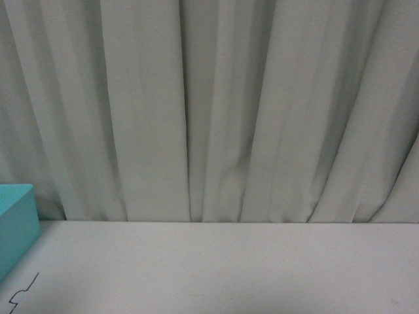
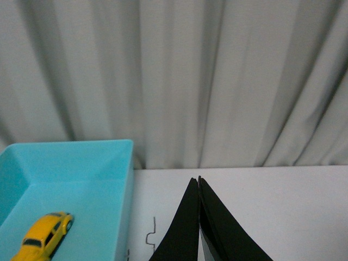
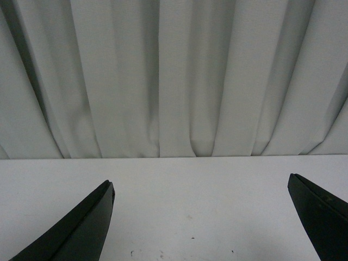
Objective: Wind up and store yellow beetle toy
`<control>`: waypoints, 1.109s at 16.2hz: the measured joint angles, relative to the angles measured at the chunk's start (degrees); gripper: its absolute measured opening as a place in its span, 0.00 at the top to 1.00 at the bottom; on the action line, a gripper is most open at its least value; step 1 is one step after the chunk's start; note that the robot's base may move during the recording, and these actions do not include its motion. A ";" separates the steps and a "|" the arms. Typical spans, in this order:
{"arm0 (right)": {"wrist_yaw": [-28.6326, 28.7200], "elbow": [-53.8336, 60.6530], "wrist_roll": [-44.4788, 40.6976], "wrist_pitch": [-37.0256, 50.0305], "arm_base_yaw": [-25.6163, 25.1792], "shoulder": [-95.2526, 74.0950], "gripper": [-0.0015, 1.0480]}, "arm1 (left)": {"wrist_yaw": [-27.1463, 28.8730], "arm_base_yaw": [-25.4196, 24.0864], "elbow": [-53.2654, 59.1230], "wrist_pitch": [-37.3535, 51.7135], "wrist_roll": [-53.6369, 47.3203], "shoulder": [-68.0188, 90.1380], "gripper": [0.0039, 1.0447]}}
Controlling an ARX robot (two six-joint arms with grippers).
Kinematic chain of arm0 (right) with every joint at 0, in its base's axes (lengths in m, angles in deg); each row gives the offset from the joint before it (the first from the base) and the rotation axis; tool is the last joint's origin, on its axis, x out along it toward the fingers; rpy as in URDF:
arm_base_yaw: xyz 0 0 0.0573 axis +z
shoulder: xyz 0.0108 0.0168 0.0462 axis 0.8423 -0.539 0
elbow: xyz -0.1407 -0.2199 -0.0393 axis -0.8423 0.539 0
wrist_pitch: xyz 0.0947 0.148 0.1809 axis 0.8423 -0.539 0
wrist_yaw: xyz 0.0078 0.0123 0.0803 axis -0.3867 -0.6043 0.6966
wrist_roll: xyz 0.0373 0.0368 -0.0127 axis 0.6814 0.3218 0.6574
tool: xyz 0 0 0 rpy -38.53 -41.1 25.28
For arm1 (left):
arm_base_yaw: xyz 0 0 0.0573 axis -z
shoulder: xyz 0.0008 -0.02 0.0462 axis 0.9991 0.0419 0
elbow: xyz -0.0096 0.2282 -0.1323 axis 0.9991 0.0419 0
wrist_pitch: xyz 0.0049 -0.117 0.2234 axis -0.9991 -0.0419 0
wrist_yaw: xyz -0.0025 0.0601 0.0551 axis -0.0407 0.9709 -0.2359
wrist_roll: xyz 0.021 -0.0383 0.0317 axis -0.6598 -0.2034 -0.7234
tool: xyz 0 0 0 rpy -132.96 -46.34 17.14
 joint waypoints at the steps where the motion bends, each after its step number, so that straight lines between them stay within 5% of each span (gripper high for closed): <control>1: -0.07 0.00 0.02 -0.02 0.00 0.00 0.06 | 0.72 -0.24 0.55 -0.61 0.04 -0.96 0.99; 14: -0.04 0.00 0.00 -0.02 0.00 0.00 0.06 | 0.70 -0.42 4.33 -10.12 0.04 -14.99 0.99; 16: -0.07 0.00 0.02 -0.02 0.00 0.00 0.06 | 0.70 -0.42 4.28 -19.93 0.07 -23.26 0.99; 18: -0.04 0.00 0.02 0.00 0.00 0.02 0.06 | 0.68 -0.42 4.33 -19.65 0.09 -24.11 0.99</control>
